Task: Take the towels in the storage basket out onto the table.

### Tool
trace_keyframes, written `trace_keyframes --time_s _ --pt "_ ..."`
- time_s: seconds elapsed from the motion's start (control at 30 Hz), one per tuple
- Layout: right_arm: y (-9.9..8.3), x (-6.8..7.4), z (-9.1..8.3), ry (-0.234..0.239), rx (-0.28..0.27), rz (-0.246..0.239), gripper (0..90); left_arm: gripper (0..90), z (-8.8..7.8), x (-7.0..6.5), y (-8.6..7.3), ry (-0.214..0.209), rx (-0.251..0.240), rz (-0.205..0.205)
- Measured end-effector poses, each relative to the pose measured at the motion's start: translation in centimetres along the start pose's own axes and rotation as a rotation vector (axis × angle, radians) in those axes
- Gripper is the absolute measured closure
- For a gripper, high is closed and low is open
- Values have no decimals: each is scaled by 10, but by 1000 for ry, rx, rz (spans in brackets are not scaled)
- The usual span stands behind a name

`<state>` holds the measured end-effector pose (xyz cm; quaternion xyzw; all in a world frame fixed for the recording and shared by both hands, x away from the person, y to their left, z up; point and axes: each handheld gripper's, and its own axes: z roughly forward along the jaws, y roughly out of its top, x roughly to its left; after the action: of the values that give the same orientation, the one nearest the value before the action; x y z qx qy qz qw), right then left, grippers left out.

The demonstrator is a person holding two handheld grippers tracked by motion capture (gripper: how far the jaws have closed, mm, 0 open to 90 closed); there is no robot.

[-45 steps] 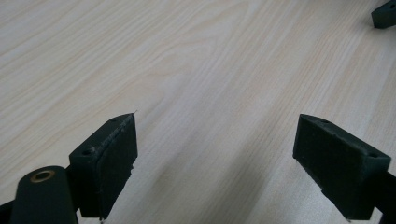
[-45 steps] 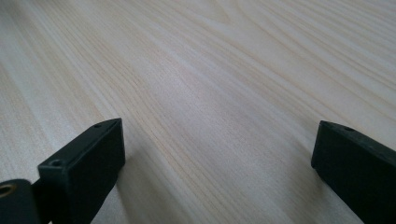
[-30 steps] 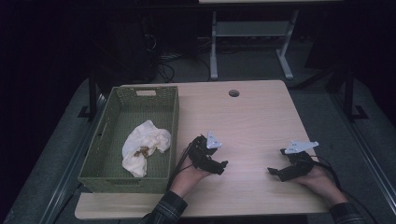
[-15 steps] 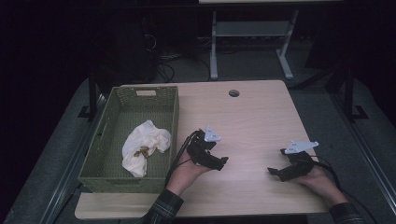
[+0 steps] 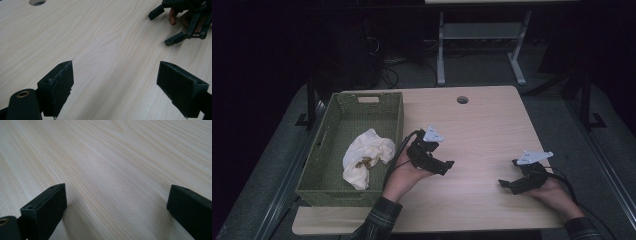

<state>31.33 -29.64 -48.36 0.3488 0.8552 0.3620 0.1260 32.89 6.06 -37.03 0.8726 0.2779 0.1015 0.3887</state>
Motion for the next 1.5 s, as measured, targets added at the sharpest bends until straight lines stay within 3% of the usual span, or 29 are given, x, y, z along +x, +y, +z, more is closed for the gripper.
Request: trace_keyframes --time_s 0.33,0.73,0.87,1.27,1.5 --pt "0 0 0 -1 1 -3 25 135 -19 15 5 3 -9 5" --pt "0 0 0 -1 1 -3 25 138 -40 35 -1 17 -50 -52" --pt "0 0 0 0 0 0 25 138 -45 37 -2 22 -57 -50" --pt "0 0 0 -3 0 -2 25 138 -71 60 -12 73 -58 -66" --pt "0 -1 0 2 1 -5 25 138 -85 73 -25 115 -69 -78"
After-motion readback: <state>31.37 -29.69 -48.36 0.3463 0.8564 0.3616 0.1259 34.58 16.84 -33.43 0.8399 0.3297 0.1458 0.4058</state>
